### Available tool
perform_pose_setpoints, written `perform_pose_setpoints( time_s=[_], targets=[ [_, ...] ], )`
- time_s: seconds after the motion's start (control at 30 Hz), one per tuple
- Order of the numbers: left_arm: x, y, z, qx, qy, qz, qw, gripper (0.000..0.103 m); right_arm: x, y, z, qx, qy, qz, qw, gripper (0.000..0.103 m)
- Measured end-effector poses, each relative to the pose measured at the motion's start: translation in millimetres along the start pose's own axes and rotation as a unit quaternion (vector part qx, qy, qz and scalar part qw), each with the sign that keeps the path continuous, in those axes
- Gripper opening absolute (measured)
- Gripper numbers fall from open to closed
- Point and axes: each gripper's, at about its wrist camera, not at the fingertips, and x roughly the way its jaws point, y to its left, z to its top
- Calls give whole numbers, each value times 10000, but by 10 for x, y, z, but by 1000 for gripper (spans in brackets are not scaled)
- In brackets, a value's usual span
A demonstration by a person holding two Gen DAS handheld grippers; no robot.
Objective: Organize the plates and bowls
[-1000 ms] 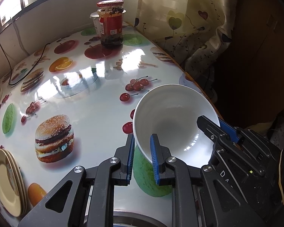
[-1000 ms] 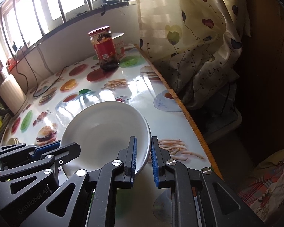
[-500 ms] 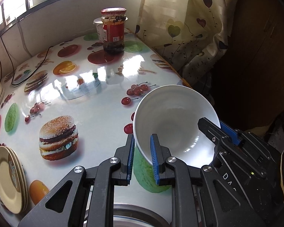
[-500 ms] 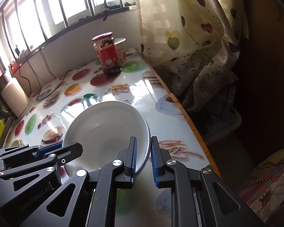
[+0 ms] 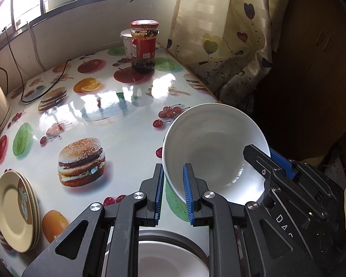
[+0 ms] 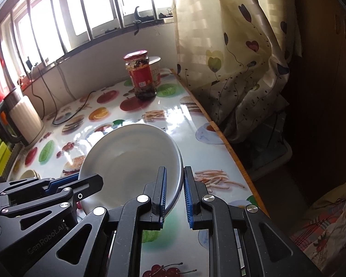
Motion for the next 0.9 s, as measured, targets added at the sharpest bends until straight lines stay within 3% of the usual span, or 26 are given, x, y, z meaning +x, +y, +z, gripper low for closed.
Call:
perform_pose_setpoints(
  time_s=[0.9],
  targets=[
    [-418,78,-167,-77,-344,-38,9994,18,-464,281,-71,-212,-329,0,9992,15]
  ],
)
